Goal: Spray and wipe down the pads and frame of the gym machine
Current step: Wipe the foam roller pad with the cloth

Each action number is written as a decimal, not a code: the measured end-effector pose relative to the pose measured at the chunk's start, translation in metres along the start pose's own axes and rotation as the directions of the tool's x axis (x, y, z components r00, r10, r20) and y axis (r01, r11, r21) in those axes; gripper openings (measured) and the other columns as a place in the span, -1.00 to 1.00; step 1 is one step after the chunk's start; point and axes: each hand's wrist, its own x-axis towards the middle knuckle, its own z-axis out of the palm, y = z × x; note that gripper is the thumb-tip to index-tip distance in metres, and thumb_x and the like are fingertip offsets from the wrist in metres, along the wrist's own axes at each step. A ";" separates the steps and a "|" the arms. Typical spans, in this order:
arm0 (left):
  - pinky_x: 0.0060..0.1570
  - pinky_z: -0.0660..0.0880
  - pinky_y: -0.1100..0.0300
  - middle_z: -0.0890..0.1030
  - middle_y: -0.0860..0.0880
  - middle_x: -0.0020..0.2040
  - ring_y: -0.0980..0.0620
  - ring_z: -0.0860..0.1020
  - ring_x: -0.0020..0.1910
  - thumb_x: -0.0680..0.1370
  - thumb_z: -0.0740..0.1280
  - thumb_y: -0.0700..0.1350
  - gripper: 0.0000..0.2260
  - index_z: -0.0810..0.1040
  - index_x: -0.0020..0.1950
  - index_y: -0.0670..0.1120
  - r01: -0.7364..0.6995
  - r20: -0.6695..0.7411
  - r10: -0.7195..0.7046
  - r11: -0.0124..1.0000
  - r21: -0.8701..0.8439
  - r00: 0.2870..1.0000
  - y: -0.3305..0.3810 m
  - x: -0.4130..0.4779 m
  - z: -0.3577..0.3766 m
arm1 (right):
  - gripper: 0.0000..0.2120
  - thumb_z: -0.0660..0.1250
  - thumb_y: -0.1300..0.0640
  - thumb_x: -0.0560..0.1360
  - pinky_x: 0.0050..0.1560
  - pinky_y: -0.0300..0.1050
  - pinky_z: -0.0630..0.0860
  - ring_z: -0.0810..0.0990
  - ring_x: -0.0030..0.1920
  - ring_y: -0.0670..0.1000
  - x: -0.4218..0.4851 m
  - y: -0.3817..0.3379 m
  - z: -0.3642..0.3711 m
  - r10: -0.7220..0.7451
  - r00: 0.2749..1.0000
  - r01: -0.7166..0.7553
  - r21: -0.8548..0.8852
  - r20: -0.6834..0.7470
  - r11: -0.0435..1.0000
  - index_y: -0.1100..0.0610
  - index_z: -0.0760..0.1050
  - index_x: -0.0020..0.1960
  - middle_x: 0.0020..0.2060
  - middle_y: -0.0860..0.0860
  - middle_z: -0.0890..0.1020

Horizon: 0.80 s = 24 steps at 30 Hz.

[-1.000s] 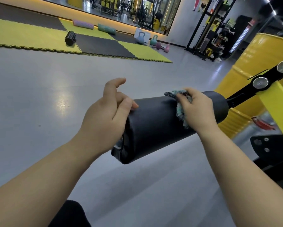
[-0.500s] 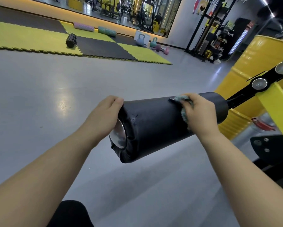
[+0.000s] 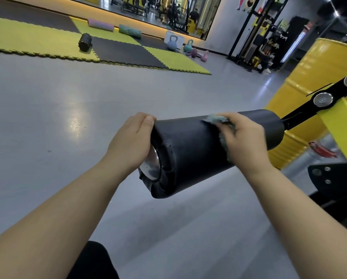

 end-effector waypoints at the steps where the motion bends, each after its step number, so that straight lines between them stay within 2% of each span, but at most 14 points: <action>1: 0.24 0.31 0.10 0.48 0.08 0.17 0.08 0.41 0.18 0.64 0.02 0.04 -0.72 0.49 0.16 0.07 0.002 -0.007 -0.002 1.000 -0.006 1.000 -0.001 0.000 0.000 | -0.82 0.31 0.14 0.49 0.11 -0.47 0.36 0.59 0.03 -0.08 -0.005 -0.020 0.007 -0.108 0.994 0.108 0.040 -0.003 0.993 0.13 0.62 0.04 -0.01 -0.01 0.67; 4: 0.27 0.35 0.02 0.52 0.03 0.14 0.04 0.45 0.18 0.64 0.04 0.02 -0.74 0.51 0.11 0.05 -0.011 -0.006 0.010 0.999 -0.039 1.000 -0.003 0.002 0.001 | -0.81 0.29 0.32 0.48 0.28 -0.18 0.39 0.55 0.14 0.03 -0.033 -0.056 0.030 -0.544 0.839 0.542 0.117 -0.018 0.832 0.26 0.62 0.04 0.07 0.10 0.64; 6: 0.25 0.34 0.07 0.50 0.07 0.14 0.06 0.44 0.17 0.64 0.04 0.02 -0.75 0.50 0.11 0.06 -0.023 -0.001 0.023 1.000 -0.020 1.000 -0.002 0.002 0.000 | -0.81 0.25 0.38 0.50 0.31 0.00 0.41 0.55 0.18 0.12 -0.029 -0.036 0.028 -0.659 0.752 0.656 0.110 -0.008 0.747 0.32 0.60 0.04 0.09 0.18 0.61; 7: 0.22 0.32 0.12 0.49 0.10 0.14 0.09 0.43 0.17 0.64 0.03 0.02 -0.75 0.49 0.13 0.07 -0.033 0.000 0.033 0.999 0.006 0.999 -0.003 0.001 -0.001 | -0.80 0.22 0.36 0.53 0.30 0.04 0.42 0.56 0.18 0.13 -0.023 -0.015 0.024 -0.642 0.767 0.639 0.087 0.001 0.764 0.33 0.59 0.04 0.10 0.18 0.60; 9: 0.20 0.30 0.14 0.48 0.14 0.14 0.12 0.41 0.17 0.64 0.03 0.02 -0.74 0.49 0.15 0.08 -0.062 0.014 0.061 0.997 0.038 0.998 -0.004 0.002 -0.002 | -0.81 0.22 0.30 0.55 0.29 -0.05 0.42 0.56 0.17 0.08 -0.010 0.027 0.014 -0.472 0.881 0.472 0.002 -0.011 0.881 0.28 0.58 0.07 0.10 0.07 0.60; 11: 0.17 0.29 0.16 0.49 0.17 0.13 0.14 0.41 0.16 0.63 0.05 0.02 -0.75 0.50 0.13 0.10 -0.065 0.020 0.065 0.998 0.016 0.998 -0.004 0.000 -0.004 | -0.81 0.27 0.28 0.54 0.20 -0.28 0.41 0.56 0.15 0.01 0.002 0.057 -0.002 -0.103 0.992 0.103 0.003 -0.073 0.995 0.17 0.58 0.10 0.06 -0.05 0.61; 13: 0.12 0.30 0.15 0.50 0.17 0.09 0.13 0.43 0.12 0.62 0.06 0.03 -0.77 0.51 0.07 0.10 -0.030 0.005 0.030 0.999 -0.014 1.000 -0.001 0.001 -0.003 | -0.83 0.27 0.20 0.55 0.03 -0.48 0.33 0.56 0.13 -0.03 0.013 0.061 -0.011 0.268 0.956 -0.258 0.098 -0.121 0.961 0.09 0.58 0.10 -0.03 -0.12 0.60; 14: 0.09 0.32 0.13 0.51 0.15 0.05 0.11 0.45 0.09 0.62 0.08 0.04 -0.77 0.52 0.02 0.07 -0.007 -0.005 0.007 1.000 -0.013 1.000 0.001 0.003 -0.001 | -0.84 0.27 0.17 0.55 -0.01 -0.47 0.32 0.56 0.10 -0.06 0.015 0.054 -0.008 0.314 0.942 -0.302 0.113 -0.121 0.947 0.08 0.58 0.09 -0.07 -0.13 0.59; 15: 0.06 0.35 0.10 0.53 0.11 0.02 0.08 0.46 0.05 0.61 0.10 0.04 -0.78 0.52 -0.02 0.04 0.011 -0.021 -0.011 1.000 0.000 1.000 0.005 0.006 0.001 | -0.85 0.28 0.17 0.55 0.01 -0.43 0.35 0.56 0.07 -0.10 0.015 0.039 -0.003 0.258 0.960 -0.246 0.111 -0.110 0.963 0.08 0.59 0.07 -0.08 -0.14 0.60; 17: 0.01 0.38 0.04 0.55 0.03 -0.06 0.01 0.48 -0.02 0.58 0.13 0.01 -0.78 0.52 -0.09 -0.03 0.045 -0.037 -0.043 0.998 0.051 0.998 0.013 0.015 0.002 | -0.84 0.28 0.17 0.52 0.11 -0.32 0.42 0.56 0.04 -0.14 0.003 -0.005 0.013 -0.051 0.996 0.059 0.108 -0.074 0.992 0.11 0.61 0.03 -0.06 -0.11 0.63; 19: 0.03 0.42 0.03 0.58 -0.02 -0.08 -0.05 0.50 -0.05 0.57 0.14 -0.02 -0.78 0.52 -0.13 -0.05 0.073 -0.013 -0.072 0.994 0.087 0.997 0.022 0.029 -0.001 | -0.81 0.26 0.20 0.50 0.21 -0.21 0.44 0.59 0.08 -0.04 -0.013 -0.030 0.027 -0.401 0.915 0.404 0.083 -0.053 0.911 0.18 0.62 0.01 0.00 0.00 0.66; 20: 0.04 0.43 0.03 0.59 -0.03 -0.07 -0.07 0.51 -0.04 0.57 0.13 -0.02 -0.78 0.52 -0.12 -0.04 0.087 0.015 -0.088 0.992 0.094 0.996 0.026 0.035 -0.001 | -0.81 0.27 0.23 0.50 0.24 -0.14 0.44 0.60 0.09 0.01 -0.013 -0.026 0.028 -0.500 0.865 0.501 0.086 -0.041 0.861 0.22 0.63 0.01 0.03 0.06 0.66; 22: 0.05 0.43 0.05 0.60 -0.02 -0.04 -0.06 0.52 -0.01 0.59 0.13 -0.01 -0.79 0.52 -0.07 -0.03 0.075 0.088 -0.086 0.989 0.129 0.992 0.038 0.044 0.000 | -0.83 0.27 0.28 0.51 0.26 -0.10 0.45 0.61 0.06 0.06 -0.002 0.005 0.020 -0.566 0.823 0.568 0.037 -0.045 0.822 0.26 0.62 0.00 0.03 0.10 0.65; 24: 0.07 0.40 0.10 0.57 0.02 0.05 -0.02 0.49 0.04 0.60 0.12 0.00 -0.79 0.51 0.06 -0.02 -0.039 0.191 -0.013 0.963 0.265 0.982 0.049 0.050 0.006 | -0.83 0.27 0.29 0.50 0.24 -0.19 0.43 0.61 0.02 0.05 0.009 0.048 0.009 -0.411 0.909 0.407 -0.064 -0.064 0.911 0.23 0.62 0.01 0.00 0.06 0.66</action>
